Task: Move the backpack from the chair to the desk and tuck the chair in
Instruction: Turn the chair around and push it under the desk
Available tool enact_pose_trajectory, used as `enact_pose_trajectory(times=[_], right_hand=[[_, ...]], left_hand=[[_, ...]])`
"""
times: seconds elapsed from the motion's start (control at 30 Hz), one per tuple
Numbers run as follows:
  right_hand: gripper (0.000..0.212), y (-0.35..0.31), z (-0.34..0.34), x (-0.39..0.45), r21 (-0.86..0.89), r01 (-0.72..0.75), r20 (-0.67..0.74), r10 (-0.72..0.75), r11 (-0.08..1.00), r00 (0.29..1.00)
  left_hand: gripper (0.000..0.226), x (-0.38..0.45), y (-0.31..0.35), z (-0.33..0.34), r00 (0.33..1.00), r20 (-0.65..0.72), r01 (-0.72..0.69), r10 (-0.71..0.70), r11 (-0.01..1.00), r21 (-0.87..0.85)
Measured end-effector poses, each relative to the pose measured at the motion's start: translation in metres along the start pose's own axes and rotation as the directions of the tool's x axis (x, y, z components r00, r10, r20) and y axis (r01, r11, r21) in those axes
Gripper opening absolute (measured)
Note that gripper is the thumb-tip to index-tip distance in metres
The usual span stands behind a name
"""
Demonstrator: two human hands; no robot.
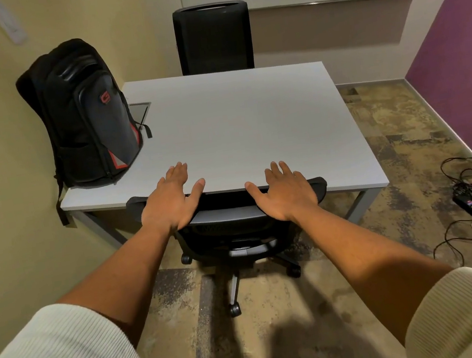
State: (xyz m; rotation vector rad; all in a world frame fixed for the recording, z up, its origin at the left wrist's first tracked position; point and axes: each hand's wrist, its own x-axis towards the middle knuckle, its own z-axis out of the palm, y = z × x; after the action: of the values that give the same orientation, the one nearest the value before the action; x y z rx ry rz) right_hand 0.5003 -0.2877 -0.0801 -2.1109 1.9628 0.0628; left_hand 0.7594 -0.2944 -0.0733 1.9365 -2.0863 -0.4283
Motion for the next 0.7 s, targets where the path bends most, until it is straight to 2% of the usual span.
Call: enact_pose_trajectory(times=[0.7], right_hand=[[0.095,0.017,-0.011,0.041,-0.007,0.002,-0.025,-0.002,1.0,1.0]], left_hand=[[0.079,0.042,0.01,0.006,0.999,-0.012,-0.031,0.031,0.999,0.008]])
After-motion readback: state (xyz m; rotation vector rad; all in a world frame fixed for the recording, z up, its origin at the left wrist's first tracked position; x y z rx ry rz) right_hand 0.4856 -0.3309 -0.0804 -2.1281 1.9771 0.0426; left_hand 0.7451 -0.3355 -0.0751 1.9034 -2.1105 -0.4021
